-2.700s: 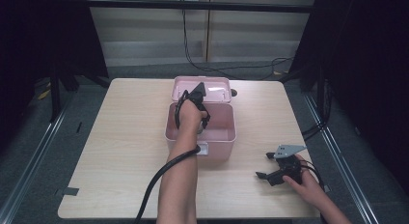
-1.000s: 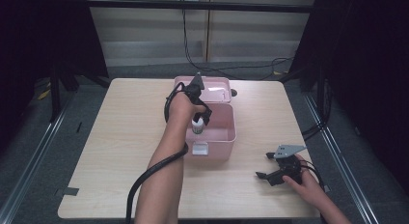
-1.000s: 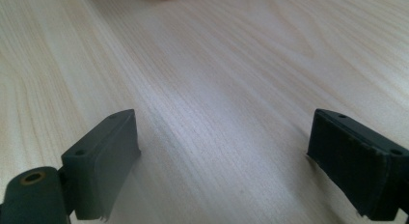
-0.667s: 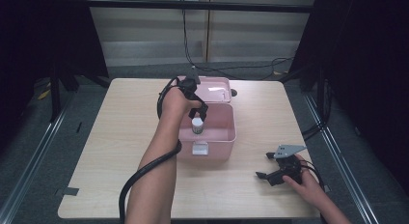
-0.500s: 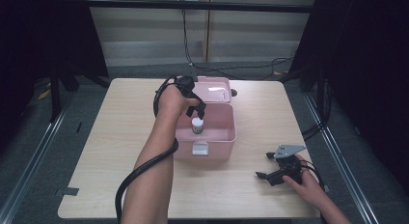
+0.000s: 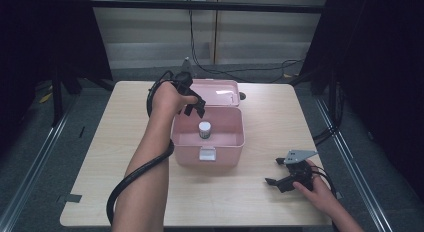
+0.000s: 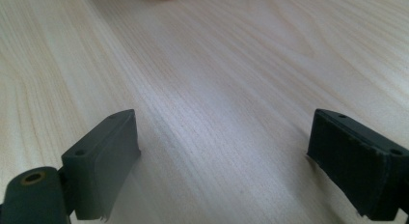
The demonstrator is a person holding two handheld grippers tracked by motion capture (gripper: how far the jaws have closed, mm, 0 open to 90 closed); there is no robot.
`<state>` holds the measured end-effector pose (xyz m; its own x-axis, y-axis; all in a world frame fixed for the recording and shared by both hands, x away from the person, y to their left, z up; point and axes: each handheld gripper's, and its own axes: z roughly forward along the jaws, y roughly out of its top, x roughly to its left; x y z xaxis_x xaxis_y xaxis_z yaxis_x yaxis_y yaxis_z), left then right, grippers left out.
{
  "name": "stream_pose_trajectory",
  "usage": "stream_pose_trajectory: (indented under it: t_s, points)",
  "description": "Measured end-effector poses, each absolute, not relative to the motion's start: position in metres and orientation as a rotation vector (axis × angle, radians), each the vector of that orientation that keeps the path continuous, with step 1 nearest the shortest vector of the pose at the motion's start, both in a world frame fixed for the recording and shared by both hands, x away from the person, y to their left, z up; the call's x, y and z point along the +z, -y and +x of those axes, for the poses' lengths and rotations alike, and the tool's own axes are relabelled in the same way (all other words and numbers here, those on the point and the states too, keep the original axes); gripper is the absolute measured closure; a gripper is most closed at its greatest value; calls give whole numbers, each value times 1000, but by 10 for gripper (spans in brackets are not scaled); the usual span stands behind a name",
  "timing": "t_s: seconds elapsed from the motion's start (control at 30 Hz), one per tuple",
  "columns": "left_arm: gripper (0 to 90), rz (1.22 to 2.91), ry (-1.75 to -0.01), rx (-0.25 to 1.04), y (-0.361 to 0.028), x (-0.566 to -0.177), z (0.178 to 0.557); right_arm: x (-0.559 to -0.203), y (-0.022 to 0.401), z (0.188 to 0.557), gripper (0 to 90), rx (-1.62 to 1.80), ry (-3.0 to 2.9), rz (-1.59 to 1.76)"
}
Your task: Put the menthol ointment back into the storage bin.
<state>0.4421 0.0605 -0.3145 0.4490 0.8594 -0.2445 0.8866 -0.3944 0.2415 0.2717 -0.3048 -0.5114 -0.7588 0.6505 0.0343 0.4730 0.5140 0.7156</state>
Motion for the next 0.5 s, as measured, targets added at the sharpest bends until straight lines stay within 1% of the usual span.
stream_pose_trajectory:
  t_s: [0.5]
  points:
    - [198, 2318, -1512, -116, -99, -306, 430, -511, 305, 272, 100, 1082, -2516, 946]
